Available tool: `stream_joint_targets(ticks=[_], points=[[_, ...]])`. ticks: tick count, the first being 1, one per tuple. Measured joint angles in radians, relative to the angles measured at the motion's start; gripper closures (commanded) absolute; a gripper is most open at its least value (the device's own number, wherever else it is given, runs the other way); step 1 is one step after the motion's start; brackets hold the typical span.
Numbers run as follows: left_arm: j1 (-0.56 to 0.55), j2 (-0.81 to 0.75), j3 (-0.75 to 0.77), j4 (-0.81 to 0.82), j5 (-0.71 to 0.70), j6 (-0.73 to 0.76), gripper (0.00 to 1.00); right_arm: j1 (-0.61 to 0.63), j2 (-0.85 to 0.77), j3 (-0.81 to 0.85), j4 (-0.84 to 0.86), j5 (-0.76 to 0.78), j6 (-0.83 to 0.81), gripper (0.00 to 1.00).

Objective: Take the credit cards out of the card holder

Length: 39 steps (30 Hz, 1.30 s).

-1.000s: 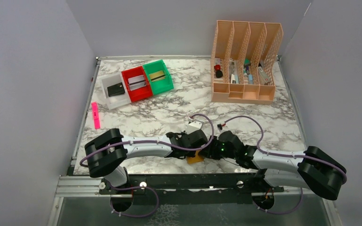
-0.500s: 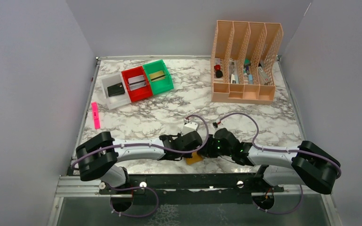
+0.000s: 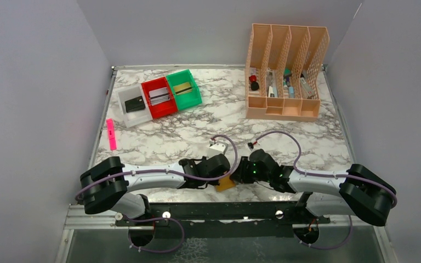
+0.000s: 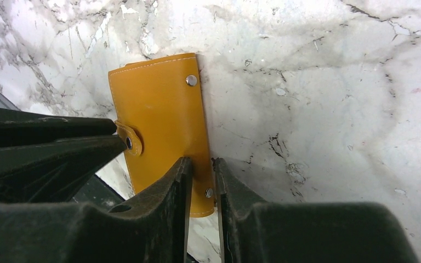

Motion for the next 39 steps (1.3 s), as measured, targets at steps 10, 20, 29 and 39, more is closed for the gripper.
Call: stream_joint_targets(ticks=[10, 20, 29, 39], points=[[0.000, 0.040, 0.024, 0.000, 0.035, 0.013, 0.47, 0.000, 0.013, 0.000, 0.017, -0.018, -0.011, 0.71], [-0.002, 0.140, 0.122, -0.092, 0.019, 0.008, 0.71, 0.000, 0.021, 0.000, 0.029, -0.027, -0.011, 0.71], [-0.020, 0.169, 0.167, -0.143, -0.030, 0.004, 0.95, 0.000, 0.023, 0.000, 0.031, -0.027, -0.010, 0.71], [-0.020, 0.078, 0.064, -0.057, -0.030, 0.000, 1.00, 0.000, 0.025, 0.000, 0.034, -0.027, -0.010, 0.72]])
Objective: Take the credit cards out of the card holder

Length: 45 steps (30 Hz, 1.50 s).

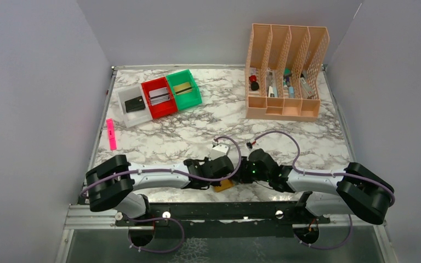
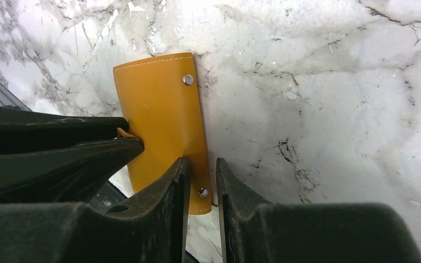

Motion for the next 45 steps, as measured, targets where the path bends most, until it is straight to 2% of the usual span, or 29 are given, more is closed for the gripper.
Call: stream_joint_targets(ticks=[5, 15, 19, 24, 31, 35, 45], points=[[0.005, -0.081, -0.084, 0.069, 0.017, 0.002, 1.00, 0.000, 0.000, 0.000, -0.001, 0.000, 0.000, 0.71], [0.027, -0.190, -0.196, 0.201, 0.076, 0.009, 1.00, 0.000, -0.017, -0.003, 0.006, -0.063, -0.049, 0.58], [0.027, -0.211, -0.196, 0.201, 0.069, 0.005, 0.85, 0.000, -0.019, 0.020, -0.026, -0.084, -0.101, 0.57], [0.027, -0.256, -0.209, 0.179, 0.041, -0.015, 0.77, 0.000, -0.029, 0.069, -0.080, -0.084, -0.158, 0.57], [0.027, -0.275, -0.265, 0.157, 0.023, -0.070, 0.59, 0.000, -0.068, 0.105, -0.108, -0.096, -0.200, 0.68], [0.027, -0.307, -0.290, 0.142, 0.021, -0.091, 0.55, 0.002, -0.041, 0.121, -0.080, -0.148, -0.204, 0.69], [0.027, -0.355, -0.326, 0.119, 0.012, -0.134, 0.53, 0.063, 0.138, 0.188, -0.030, -0.214, -0.204, 0.69]])
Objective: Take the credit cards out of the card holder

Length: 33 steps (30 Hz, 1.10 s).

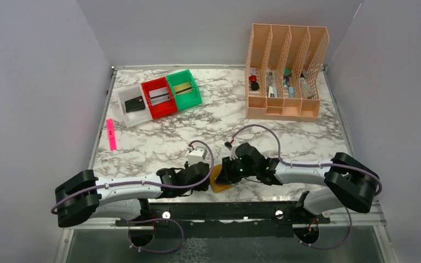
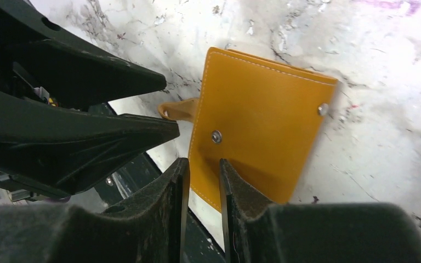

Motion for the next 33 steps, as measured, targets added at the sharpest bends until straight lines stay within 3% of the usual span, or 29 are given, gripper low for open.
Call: stream_joint_targets(ticks=[5, 7, 11, 20, 28, 33], points=[[0.000, -0.018, -0.026, -0.005, -0.002, -0.027, 0.53, 0.024, 0.036, 0.028, 0.008, -0.001, 0.001, 0.73], [0.000, -0.038, -0.034, -0.013, -0.005, -0.035, 0.47, 0.029, 0.050, 0.033, 0.011, 0.000, 0.004, 0.73], [0.000, -0.045, -0.036, -0.019, -0.011, -0.041, 0.45, 0.029, 0.074, 0.037, 0.018, 0.004, 0.023, 0.74], [0.000, 0.039, 0.007, -0.032, -0.026, -0.040, 0.43, 0.030, 0.076, 0.035, 0.022, 0.044, 0.072, 0.76], [0.000, 0.075, 0.024, -0.049, -0.043, -0.039, 0.70, 0.030, 0.072, 0.015, 0.052, 0.053, 0.102, 0.77], [0.000, 0.077, 0.024, -0.053, -0.048, -0.044, 0.78, 0.031, 0.070, 0.012, 0.054, 0.057, 0.109, 0.77]])
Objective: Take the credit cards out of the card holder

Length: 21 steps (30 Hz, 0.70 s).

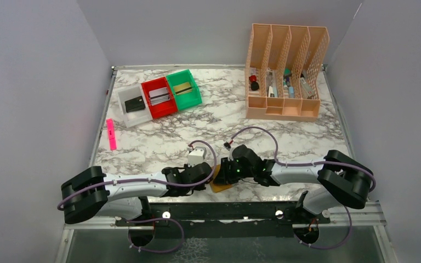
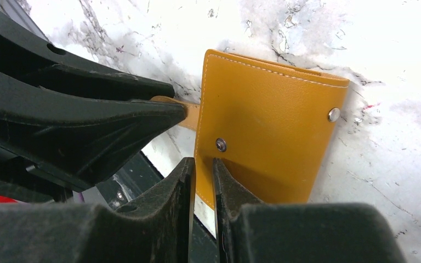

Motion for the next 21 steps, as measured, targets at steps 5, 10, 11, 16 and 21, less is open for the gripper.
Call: stream_joint_targets(ticks=[5, 10, 11, 16, 21], points=[[0.000, -0.034, -0.002, 0.010, -0.001, 0.008, 0.90, 0.000, -0.017, -0.003, -0.009, 0.009, -0.002, 0.73], [0.000, -0.132, -0.034, 0.071, 0.000, 0.027, 1.00, 0.000, -0.072, -0.003, -0.056, 0.045, -0.014, 0.70], [0.000, -0.152, -0.043, 0.080, 0.000, 0.030, 1.00, 0.000, -0.085, -0.003, -0.066, 0.054, -0.018, 0.70], [0.000, -0.209, -0.056, 0.097, 0.000, 0.045, 1.00, 0.000, -0.146, -0.003, -0.125, 0.104, -0.029, 0.66], [0.000, -0.261, -0.040, 0.087, 0.000, 0.076, 1.00, 0.000, -0.196, -0.003, -0.182, 0.157, -0.036, 0.62]])
